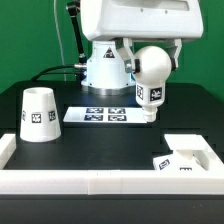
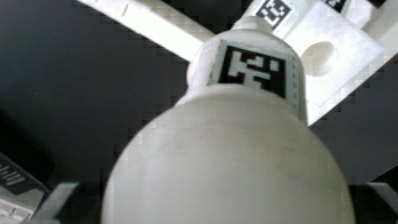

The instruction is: Assemble lamp

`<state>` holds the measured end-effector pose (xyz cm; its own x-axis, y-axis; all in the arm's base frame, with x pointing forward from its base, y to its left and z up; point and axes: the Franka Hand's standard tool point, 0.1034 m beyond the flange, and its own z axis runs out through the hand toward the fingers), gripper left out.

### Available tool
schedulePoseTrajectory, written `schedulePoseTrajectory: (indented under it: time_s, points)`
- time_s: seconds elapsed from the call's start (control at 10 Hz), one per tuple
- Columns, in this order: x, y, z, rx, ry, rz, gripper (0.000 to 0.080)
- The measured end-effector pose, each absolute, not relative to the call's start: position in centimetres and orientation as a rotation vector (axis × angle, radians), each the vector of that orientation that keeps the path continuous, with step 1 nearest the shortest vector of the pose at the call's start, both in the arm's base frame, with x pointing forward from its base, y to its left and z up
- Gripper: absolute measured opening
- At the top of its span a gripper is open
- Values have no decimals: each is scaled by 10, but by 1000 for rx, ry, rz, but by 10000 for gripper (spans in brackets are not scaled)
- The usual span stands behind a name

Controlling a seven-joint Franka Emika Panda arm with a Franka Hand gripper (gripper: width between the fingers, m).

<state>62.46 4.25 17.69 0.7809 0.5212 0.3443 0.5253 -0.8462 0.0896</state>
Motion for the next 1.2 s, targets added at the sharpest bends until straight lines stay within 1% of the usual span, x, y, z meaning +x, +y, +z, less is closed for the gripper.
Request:
schedulePoseTrajectory:
  time_s: [0.3, 0.4, 0.5, 0.9, 1.2]
  points:
    - [631, 68, 172, -2931, -873, -574, 580]
    - [630, 72, 167, -2927, -878, -567, 580]
    - [630, 72, 163, -2926, -882, -566, 580]
    - [630, 69, 162, -2931, -879, -582, 580]
    - [628, 73, 154, -2930, -882, -596, 580]
